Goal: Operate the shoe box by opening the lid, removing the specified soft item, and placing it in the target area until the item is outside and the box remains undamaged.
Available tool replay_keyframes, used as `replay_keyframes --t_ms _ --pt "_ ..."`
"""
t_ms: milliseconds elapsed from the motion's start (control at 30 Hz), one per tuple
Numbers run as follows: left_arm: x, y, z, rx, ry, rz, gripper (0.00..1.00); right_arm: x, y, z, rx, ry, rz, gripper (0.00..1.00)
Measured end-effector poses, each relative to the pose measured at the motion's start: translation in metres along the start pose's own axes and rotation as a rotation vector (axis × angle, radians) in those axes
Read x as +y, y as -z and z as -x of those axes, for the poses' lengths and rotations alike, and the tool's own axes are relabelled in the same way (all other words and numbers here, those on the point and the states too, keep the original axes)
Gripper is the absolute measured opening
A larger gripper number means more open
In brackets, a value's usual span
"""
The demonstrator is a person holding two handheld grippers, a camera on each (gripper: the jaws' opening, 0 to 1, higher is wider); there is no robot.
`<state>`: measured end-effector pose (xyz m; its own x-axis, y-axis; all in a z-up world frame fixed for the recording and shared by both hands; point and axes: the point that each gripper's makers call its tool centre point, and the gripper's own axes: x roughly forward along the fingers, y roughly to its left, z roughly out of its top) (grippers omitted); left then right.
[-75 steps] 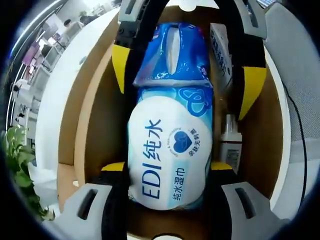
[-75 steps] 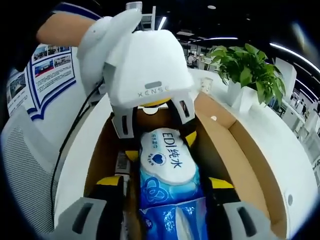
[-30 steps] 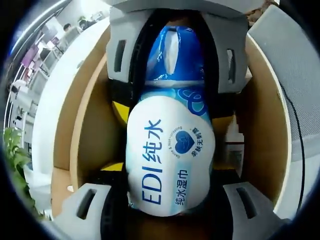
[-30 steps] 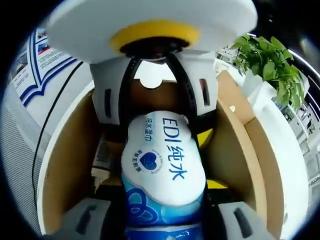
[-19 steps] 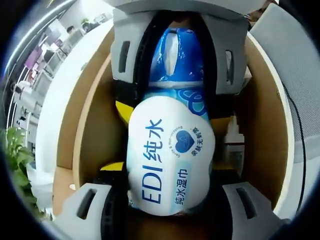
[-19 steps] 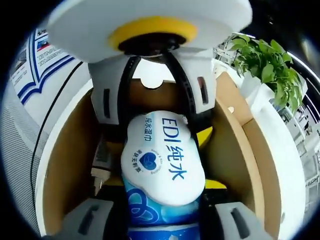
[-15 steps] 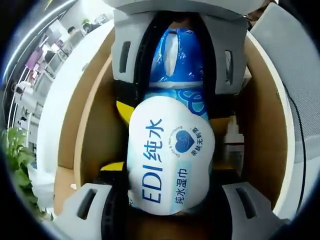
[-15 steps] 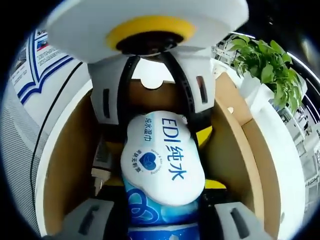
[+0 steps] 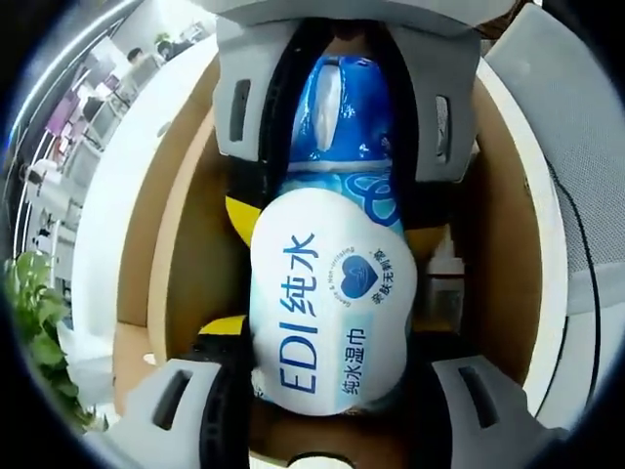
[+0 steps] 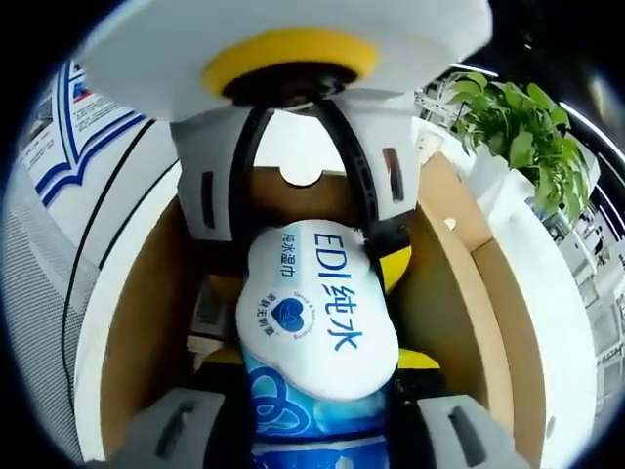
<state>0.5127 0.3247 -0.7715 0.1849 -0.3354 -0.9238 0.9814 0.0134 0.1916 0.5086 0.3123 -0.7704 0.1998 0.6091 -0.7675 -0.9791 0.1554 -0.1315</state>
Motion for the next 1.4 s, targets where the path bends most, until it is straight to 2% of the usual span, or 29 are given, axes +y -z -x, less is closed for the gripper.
replay_keyframes --t_ms 367,867,1400 --pt "0.002 -0.012 0.023 -0.005 -0.011 -0.016 0.6 -0.003 -0.011 0.019 -0.005 0.015 0.01 0.48" --pt "0.012 -0.029 0.061 0.007 -0.039 -0.037 0.6 -0.012 -0.038 0.055 -0.042 0.052 0.034 0.48" --pt "0.012 -0.056 0.078 0.013 -0.03 -0.028 0.59 -0.014 -0.037 0.086 -0.052 0.051 0.048 0.47"
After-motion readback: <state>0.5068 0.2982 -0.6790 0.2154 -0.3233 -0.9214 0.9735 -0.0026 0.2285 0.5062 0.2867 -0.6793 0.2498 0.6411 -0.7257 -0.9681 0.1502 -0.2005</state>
